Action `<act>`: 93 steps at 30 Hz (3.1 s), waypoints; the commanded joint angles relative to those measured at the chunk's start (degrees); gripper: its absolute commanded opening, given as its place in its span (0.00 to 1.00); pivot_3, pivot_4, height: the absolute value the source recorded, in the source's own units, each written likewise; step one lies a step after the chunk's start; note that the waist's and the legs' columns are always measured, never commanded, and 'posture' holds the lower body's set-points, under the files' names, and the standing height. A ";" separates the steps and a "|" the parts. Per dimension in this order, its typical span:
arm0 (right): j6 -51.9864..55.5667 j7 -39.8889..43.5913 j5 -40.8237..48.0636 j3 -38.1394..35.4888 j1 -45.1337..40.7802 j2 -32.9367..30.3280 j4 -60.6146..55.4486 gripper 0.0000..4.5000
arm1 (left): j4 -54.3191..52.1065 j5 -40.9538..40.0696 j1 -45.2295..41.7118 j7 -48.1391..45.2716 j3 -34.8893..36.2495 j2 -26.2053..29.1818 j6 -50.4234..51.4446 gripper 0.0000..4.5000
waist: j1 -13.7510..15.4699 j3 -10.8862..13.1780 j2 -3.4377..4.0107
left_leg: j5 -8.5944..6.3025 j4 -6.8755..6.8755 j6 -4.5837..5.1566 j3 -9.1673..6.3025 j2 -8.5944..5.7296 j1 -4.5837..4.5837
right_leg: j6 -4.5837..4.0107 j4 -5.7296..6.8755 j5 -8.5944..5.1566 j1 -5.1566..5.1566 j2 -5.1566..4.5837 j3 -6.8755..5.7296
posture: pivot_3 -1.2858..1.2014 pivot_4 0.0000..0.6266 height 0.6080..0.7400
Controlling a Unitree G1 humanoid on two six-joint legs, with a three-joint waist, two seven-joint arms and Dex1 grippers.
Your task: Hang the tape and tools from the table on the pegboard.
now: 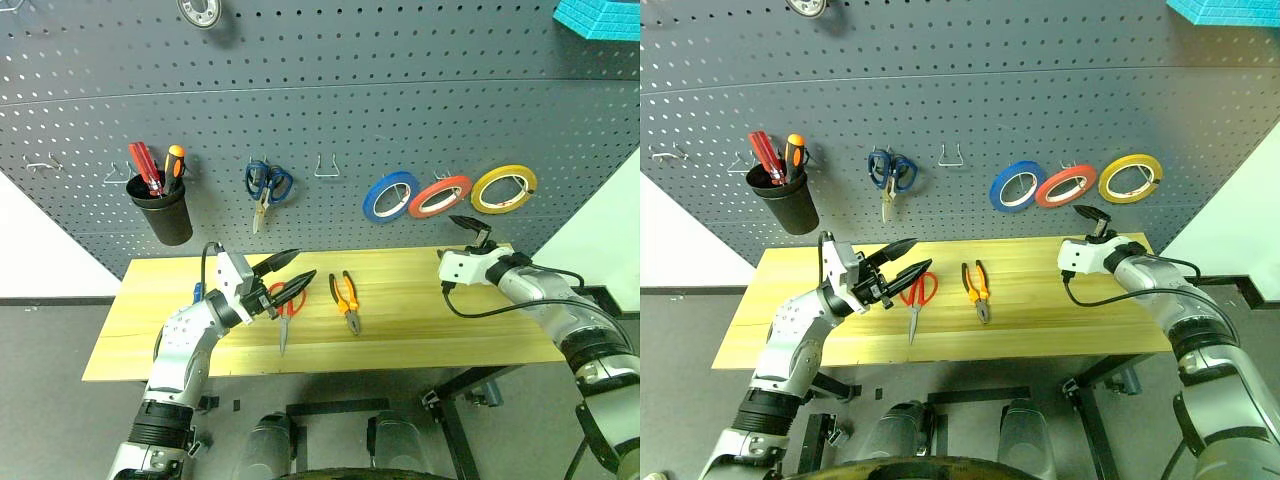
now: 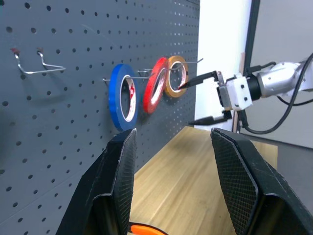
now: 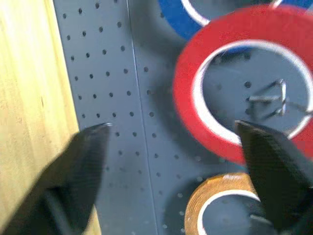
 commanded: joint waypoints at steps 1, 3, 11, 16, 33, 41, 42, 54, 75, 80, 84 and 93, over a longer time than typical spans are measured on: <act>-2.02 7.33 6.21 0.29 5.31 1.35 -8.10 0.97 | -0.58 0.65 1.10 1.89 1.63 0.75 0.62 0.56 | 0.02 -0.01 -0.02 | 0.00 -0.01 0.00 0.00 0.00 0.00 | 0.01 -0.01 0.00 0.00 0.00 0.00 | 0.49 0.07 1.00; -0.03 13.56 10.58 0.77 8.70 3.32 -11.85 0.97 | 2.84 4.92 1.03 5.43 1.82 1.70 0.20 0.56 | -0.03 -0.01 -0.03 | 0.00 -0.03 0.00 -0.02 0.00 0.04 | 0.04 -0.02 -0.01 0.06 0.01 0.00 | 0.49 0.08 1.00; 26.75 29.71 23.55 0.33 12.20 17.85 -20.75 0.98 | 14.56 8.41 1.23 7.36 4.09 6.65 2.65 0.56 | -0.37 0.12 -0.17 | -0.01 0.01 0.00 -0.22 0.14 0.55 | -0.15 0.07 -0.16 0.43 0.23 0.05 | 0.49 0.11 1.00; 43.53 32.69 25.83 0.61 9.92 24.48 -23.01 0.98 | 17.70 9.84 1.11 5.72 3.79 9.97 3.98 0.56 | 0.20 0.19 -0.07 | -0.02 -0.08 -0.02 -0.37 0.38 0.50 | -0.32 0.07 -0.11 0.25 0.59 0.14 | 0.49 0.13 1.00; 71.59 13.37 29.22 -7.76 -10.44 45.91 1.87 0.98 | 19.88 7.33 1.02 0.04 7.52 13.73 3.98 0.56 | -0.50 0.28 0.05 | -0.01 -0.26 -0.01 -0.27 0.63 0.21 | -0.59 0.87 -0.08 -0.82 1.00 0.55 | 0.50 0.13 1.00; 67.19 8.45 31.29 -11.39 -15.40 49.29 13.52 0.98 | 20.42 7.66 1.51 -0.14 8.08 12.98 3.66 0.56 | -1.57 0.29 0.06 | -0.01 -0.31 -0.01 -0.28 0.92 0.30 | -0.70 0.89 -0.02 -0.98 1.57 1.00 | 0.50 0.13 1.00; 66.60 7.84 31.65 -12.00 -16.05 49.68 14.99 0.98 | 20.37 7.62 1.49 -0.05 8.06 12.81 3.66 0.56 | -1.59 0.29 0.06 | -0.01 -0.33 -0.01 -0.28 0.94 0.32 | -0.73 0.90 0.00 -1.02 1.62 1.06 | 0.50 0.13 1.00; 58.72 3.81 31.39 -13.21 -20.70 51.59 26.24 0.98 | 20.06 7.28 1.21 -0.10 8.13 11.87 3.51 0.56 | -1.59 0.30 0.07 | -0.01 -0.49 -0.01 -0.27 0.96 0.52 | -1.09 0.92 0.05 -1.16 1.84 1.39 | 0.49 0.13 1.00; 48.27 13.03 22.42 -0.72 -12.62 43.50 13.28 0.47 | 14.33 4.30 6.12 1.16 11.69 11.01 1.35 0.56 | -1.46 0.37 0.18 | -0.01 -0.60 -0.01 -0.25 0.96 0.50 | -1.12 0.85 0.02 -1.24 1.84 1.44 | 0.50 0.13 1.00; 36.21 23.32 21.15 5.37 -0.66 33.96 -12.12 0.47 | 10.14 0.59 8.51 1.58 15.43 8.79 -2.57 0.56 | -1.57 0.45 0.20 | -0.01 -0.57 -0.01 -0.18 0.94 0.10 | -0.95 0.80 0.10 -1.59 1.82 1.47 | 0.49 0.14 1.00; 26.57 27.79 23.07 5.60 3.92 29.18 -24.51 0.47 | 9.32 -0.24 8.57 3.09 17.51 6.51 -6.96 0.56 | -1.65 0.54 0.08 | -0.01 -0.58 -0.01 -0.18 0.98 0.11 | -0.91 0.80 0.11 -1.64 1.87 1.46 | 0.49 0.15 1.00; 28.54 32.89 36.80 -1.93 -2.80 32.96 -37.79 0.47 | 10.18 -0.05 5.79 11.38 21.12 0.23 -17.18 0.56 | -0.96 1.20 -0.51 | -0.02 -0.13 -0.02 -0.22 0.99 -0.12 | -1.19 0.76 0.06 -1.54 1.87 1.45 | 0.49 0.19 1.00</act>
